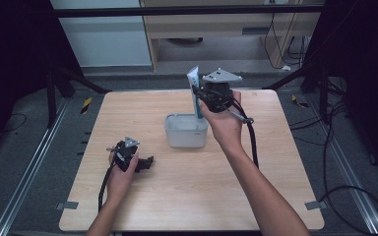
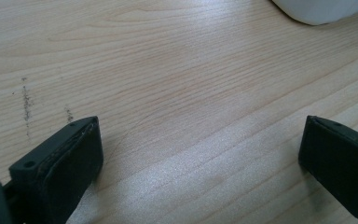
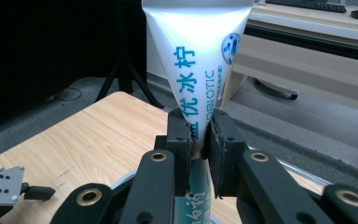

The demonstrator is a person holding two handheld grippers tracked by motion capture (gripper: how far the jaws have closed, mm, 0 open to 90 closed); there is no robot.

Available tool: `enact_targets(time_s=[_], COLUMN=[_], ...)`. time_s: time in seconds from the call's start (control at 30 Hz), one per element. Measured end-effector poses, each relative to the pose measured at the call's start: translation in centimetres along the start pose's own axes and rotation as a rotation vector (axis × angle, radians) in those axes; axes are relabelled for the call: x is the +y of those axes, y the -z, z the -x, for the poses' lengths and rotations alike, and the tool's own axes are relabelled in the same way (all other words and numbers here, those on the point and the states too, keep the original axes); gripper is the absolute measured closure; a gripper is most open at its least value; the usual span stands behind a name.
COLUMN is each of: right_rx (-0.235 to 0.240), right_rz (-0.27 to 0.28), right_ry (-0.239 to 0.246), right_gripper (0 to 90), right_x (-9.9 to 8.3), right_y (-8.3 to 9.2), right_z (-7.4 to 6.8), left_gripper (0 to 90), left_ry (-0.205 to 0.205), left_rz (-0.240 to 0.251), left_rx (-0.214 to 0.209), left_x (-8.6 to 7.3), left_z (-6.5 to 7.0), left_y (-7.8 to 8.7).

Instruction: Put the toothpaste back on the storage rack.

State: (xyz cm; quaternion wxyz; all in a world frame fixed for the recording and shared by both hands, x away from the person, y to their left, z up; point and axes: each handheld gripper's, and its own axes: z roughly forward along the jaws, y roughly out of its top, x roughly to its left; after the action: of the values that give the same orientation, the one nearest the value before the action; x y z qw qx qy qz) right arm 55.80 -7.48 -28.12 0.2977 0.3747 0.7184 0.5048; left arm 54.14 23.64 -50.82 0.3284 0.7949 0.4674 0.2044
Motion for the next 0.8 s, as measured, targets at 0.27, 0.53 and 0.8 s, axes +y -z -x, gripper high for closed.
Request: enact_targets(time_s=[0.27, 0.53, 0.8], right_rx=[-0.002, 0.005, 0.014], right_rz=[0.003, 0.013, 0.031], right_ry=[-0.007, -0.014, -0.015], right_gripper=[79.8, 79.8, 79.8], right_x=[-0.2, -0.4, -0.3], right_y=[-0.4, -0.9, -1.5], right_z=[0.1, 0.0, -0.6], left_gripper=[0.0, 0.0, 0.0], left_ry=[0.000, 0.000, 0.003], left_rz=[0.000, 0.000, 0.002], left_rx=[0.000, 0.000, 0.000], left_x=[0.0, 0.0, 0.0], left_z=[0.0, 0.0, 0.0], left_y=[0.0, 0.0, 0.0])
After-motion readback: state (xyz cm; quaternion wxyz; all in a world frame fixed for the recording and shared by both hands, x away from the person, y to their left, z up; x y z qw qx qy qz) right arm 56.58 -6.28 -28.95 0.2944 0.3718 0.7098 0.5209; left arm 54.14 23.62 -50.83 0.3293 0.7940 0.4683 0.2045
